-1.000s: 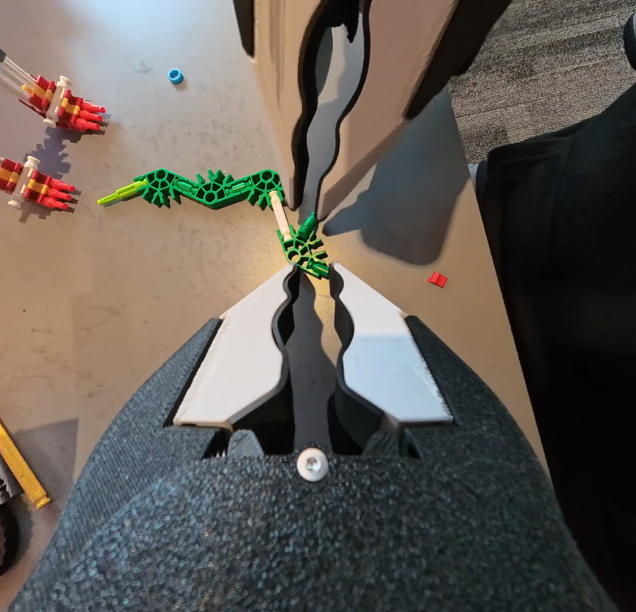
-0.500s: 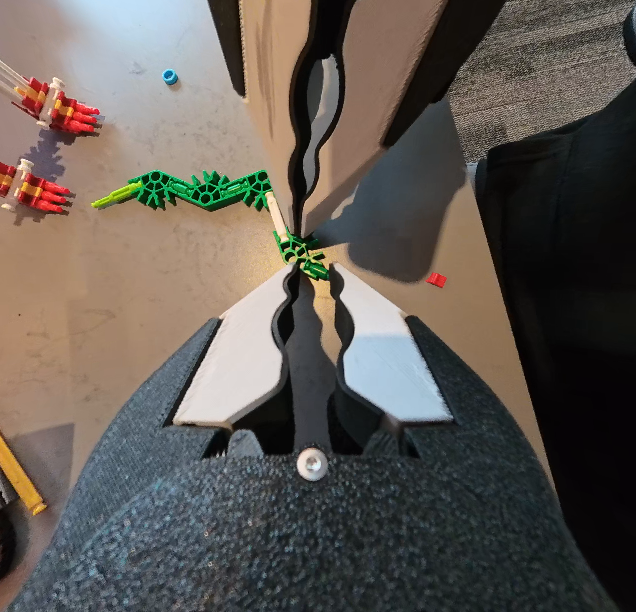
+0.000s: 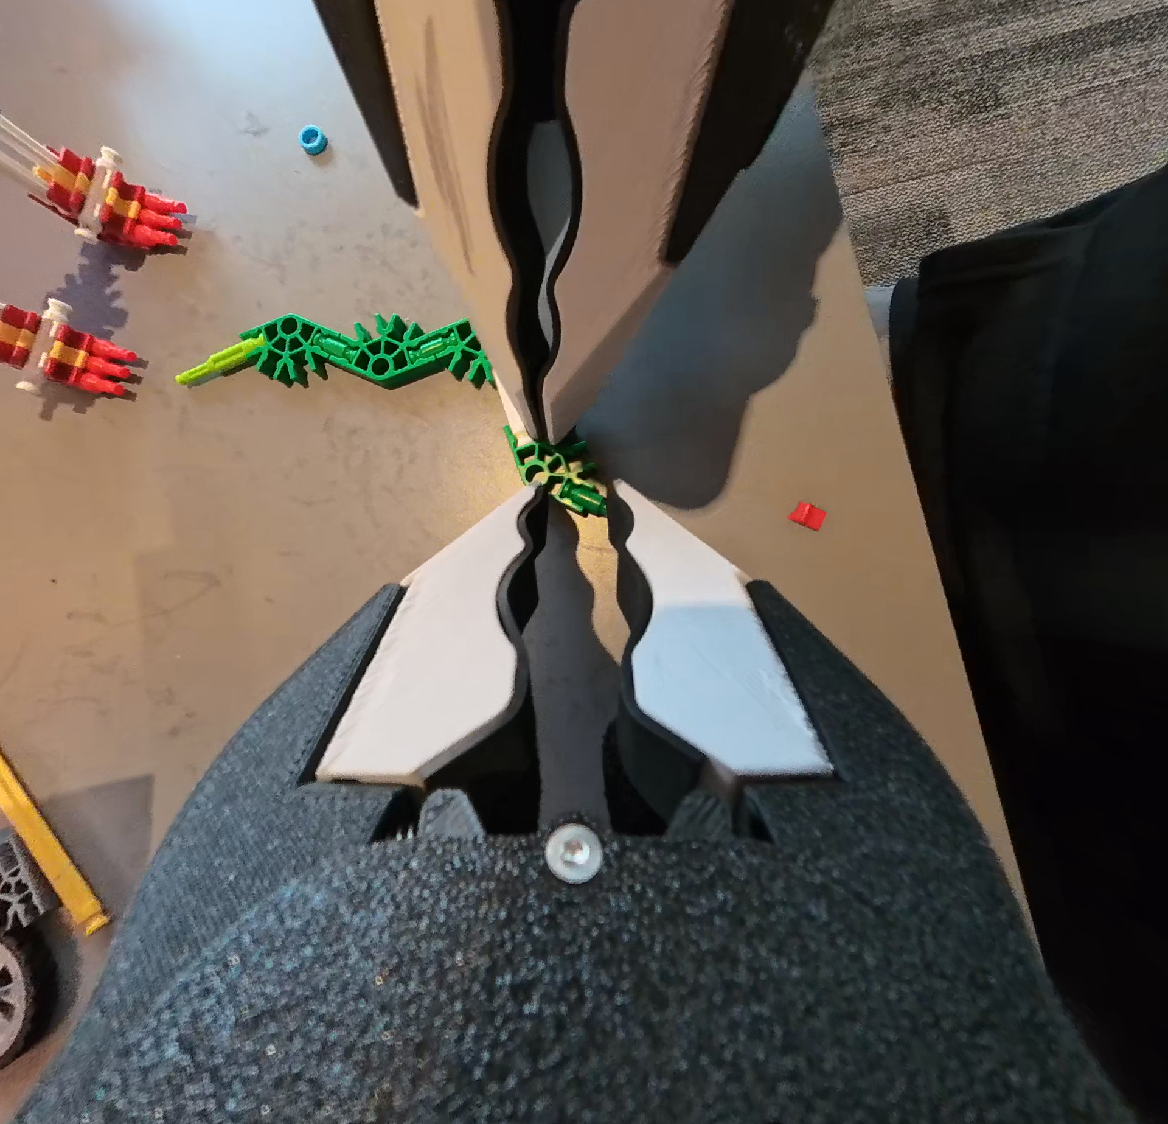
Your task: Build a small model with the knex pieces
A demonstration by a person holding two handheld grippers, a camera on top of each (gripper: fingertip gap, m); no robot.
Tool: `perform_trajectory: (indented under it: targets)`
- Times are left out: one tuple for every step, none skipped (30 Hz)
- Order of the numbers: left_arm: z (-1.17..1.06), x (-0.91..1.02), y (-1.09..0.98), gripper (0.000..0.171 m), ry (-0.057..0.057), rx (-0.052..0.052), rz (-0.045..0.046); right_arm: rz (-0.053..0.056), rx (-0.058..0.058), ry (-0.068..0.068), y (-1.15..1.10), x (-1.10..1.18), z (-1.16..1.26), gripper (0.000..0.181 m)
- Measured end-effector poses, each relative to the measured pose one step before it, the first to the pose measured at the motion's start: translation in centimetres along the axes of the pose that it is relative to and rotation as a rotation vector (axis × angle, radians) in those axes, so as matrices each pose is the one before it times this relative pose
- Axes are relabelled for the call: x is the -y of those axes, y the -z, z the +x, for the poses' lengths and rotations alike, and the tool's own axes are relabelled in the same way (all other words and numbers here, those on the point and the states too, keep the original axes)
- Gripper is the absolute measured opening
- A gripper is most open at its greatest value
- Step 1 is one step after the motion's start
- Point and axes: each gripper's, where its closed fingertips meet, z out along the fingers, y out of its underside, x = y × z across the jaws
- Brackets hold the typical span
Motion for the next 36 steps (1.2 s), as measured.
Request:
perform_trajectory:
  targets:
    - [0.006, -0.002, 0.000, 0.018, -0.0007, 0.0022, -0.00193, 0.0004, 0.0154, 0.0044, -0.010, -0.042, -0.020, 0.001]
    - [-0.002, -0.005, -0.012, 0.018, -0.0003, 0.0016, -0.00163, 0.0001, 0.0102, 0.0063, -0.026, -0.041, 0.000, 0.001]
    - [0.005, 0.000, -0.011, 0.018, -0.0009, 0.0015, -0.00075, -0.0046, 0.0058, 0.0087, -0.021, -0.010, -0.005, 0.001]
    - [-0.010, 0.003, -0.005, 0.018, 0.0005, -0.0005, 0.00028, -0.0105, 0.0041, 0.0090, -0.012, -0.034, -0.002, 0.001]
    - [-0.007, 0.006, -0.003, 0.018, 0.0034, -0.0028, 0.00014, -0.0105, 0.0080, 0.0060, 0.002, -0.044, -0.003, 0.001]
    - [-0.006, 0.011, -0.004, 0.018, 0.0009, -0.0005, -0.00129, -0.0097, 0.0118, 0.0038, -0.005, -0.007, -0.004, 0.002]
    - [-0.016, -0.001, -0.016, 0.018, -0.0027, 0.0029, -0.00250, -0.0148, 0.0073, 0.0075, -0.004, 0.002, -0.001, 0.002]
    - [-0.032, 0.008, -0.025, 0.019, -0.0010, 0.0036, -0.00242, -0.0093, -0.0003, 0.0112, -0.012, 0.010, 0.005, 0.002]
    - [-0.029, 0.013, -0.019, 0.019, 0.0012, 0.0022, -0.00187, 0.0092, 0.0034, -0.0054, -0.005, 0.014, -0.002, 0.002]
    - [-0.026, 0.013, -0.010, 0.019, 0.0023, 0.0003, -0.00169, 0.0240, 0.0020, -0.0104, -0.007, -0.002, 0.005, 0.002]
    - [-0.034, 0.029, -0.029, 0.019, 0.0030, 0.0013, -0.00012, 0.0347, -0.0060, 0.0022, -0.004, -0.006, -0.005, 0.002]
    - [-0.078, 0.042, -0.053, 0.020, 0.0035, 0.0070, 0.00166, 0.0354, -0.0010, -0.0143, -0.009, -0.014, -0.010, 0.002]
    - [-0.118, 0.027, -0.070, 0.020, -0.0005, 0.0133, 0.00065, 0.0247, -0.0053, -0.0052, -0.004, 0.025, 0.008, 0.002]
    - [-0.058, 0.004, -0.049, 0.020, -0.0022, 0.0081, -0.00199, 0.0140, -0.0139, 0.0037, -0.006, 0.015, 0.007, 0.002]
    - [-0.011, -0.004, -0.007, 0.020, -0.0019, 0.0024, -0.00431, 0.0149, -0.0132, -0.0020, -0.005, 0.015, 0.002, 0.002]
    - [0.005, -0.003, -0.005, 0.020, -0.0034, 0.0020, -0.00483, 0.0204, -0.0064, -0.0094, 0.001, -0.012, -0.007, 0.002]
    - [-0.007, 0.000, -0.010, 0.020, -0.0020, 0.0013, -0.00401, 0.0145, -0.0113, -0.0032, -0.003, -0.033, -0.001, 0.002]
    - [-0.005, -0.002, -0.006, 0.020, 0.0002, 0.0007, -0.00246, 0.0082, -0.0162, 0.0062, -0.025, -0.058, -0.032, 0.002]
    - [-0.013, 0.005, -0.017, 0.020, -0.0027, 0.0028, -0.00268, 0.0131, -0.0123, -0.0025, -0.009, 0.001, -0.014, 0.002]
    - [0.001, 0.000, -0.009, 0.020, -0.0133, 0.0090, -0.00491, 0.0082, -0.0081, -0.0019, -0.006, -0.019, 0.000, 0.002]
    - [-0.009, -0.002, -0.018, 0.020, -0.0131, 0.0100, -0.00607, -0.0007, -0.0139, 0.0088, -0.004, 0.012, 0.022, 0.002]
    - [-0.022, -0.001, -0.011, 0.020, 0.0004, 0.0021, -0.00416, -0.0003, -0.0170, 0.0185, -0.031, 0.035, 0.012, 0.002]
    - [-0.023, 0.016, -0.019, 0.020, 0.0054, -0.0049, -0.00039, 0.0011, -0.0106, 0.0104, -0.012, 0.003, 0.005, 0.002]
    - [-0.012, 0.035, -0.031, 0.020, 0.0066, -0.0057, 0.00034, -0.0082, -0.0077, 0.0084, 0.000, 0.019, 0.009, 0.002]
    - [-0.027, 0.013, -0.016, 0.021, 0.0031, 0.0002, -0.00284, -0.0214, -0.0136, 0.0229, -0.002, 0.090, 0.035, 0.002]
    - [0.007, -0.026, 0.035, 0.021, -0.0039, 0.0027, -0.00810, -0.0316, -0.0168, 0.0259, 0.013, 0.088, 0.023, 0.001]
    - [-0.018, -0.010, 0.037, 0.021, -0.0042, 0.0064, -0.00653, -0.0282, 0.0038, 0.0147, 0.075, 0.075, -0.071, 0.000]
    - [-0.077, -0.056, 0.024, 0.022, 0.0056, 0.0085, -0.00579, -0.0025, 0.0248, -0.0028, 0.212, 0.253, -0.120, 0.000]
    - [-0.153, -0.085, 0.062, 0.023, 0.0107, 0.0113, -0.00198, 0.0475, -0.0013, -0.0198, 0.553, 0.767, 0.368, 0.001]
    - [-0.191, -0.158, 0.092, 0.023, 0.0099, 0.0147, -0.00234, 0.0440, -0.0045, -0.0251, 0.742, 0.625, 0.432, 0.006]
    - [-0.066, -0.134, 0.107, 0.024, 0.0106, 0.0072, 0.00362, 0.0238, 0.0014, -0.0206, 0.768, 0.256, 0.280, 0.015]
    - [-0.006, 0.008, 0.095, 0.025, 0.0161, 0.0006, 0.01291, 0.0214, -0.0037, -0.0168, 0.757, 0.149, 0.312, 0.016]
    - [-0.009, 0.129, 0.053, 0.025, 0.0156, -0.0001, 0.01807, 0.0121, -0.0179, -0.0127, 0.632, -0.017, 0.515, 0.016]
    - [0.009, 0.103, -0.008, 0.026, 0.0104, -0.0027, 0.01115, -0.0112, -0.0209, -0.0009, 0.443, -0.382, 0.546, 0.017]
    - [0.039, -0.017, -0.114, 0.027, 0.0024, -0.0047, -0.00026, -0.0200, -0.0237, 0.0066, 0.302, -0.529, 0.571, 0.019]
    - [-0.039, -0.057, -0.190, 0.027, -0.0028, 0.0004, -0.00632, -0.0155, -0.0134, 0.0040, 0.171, -0.451, 0.422, 0.019]
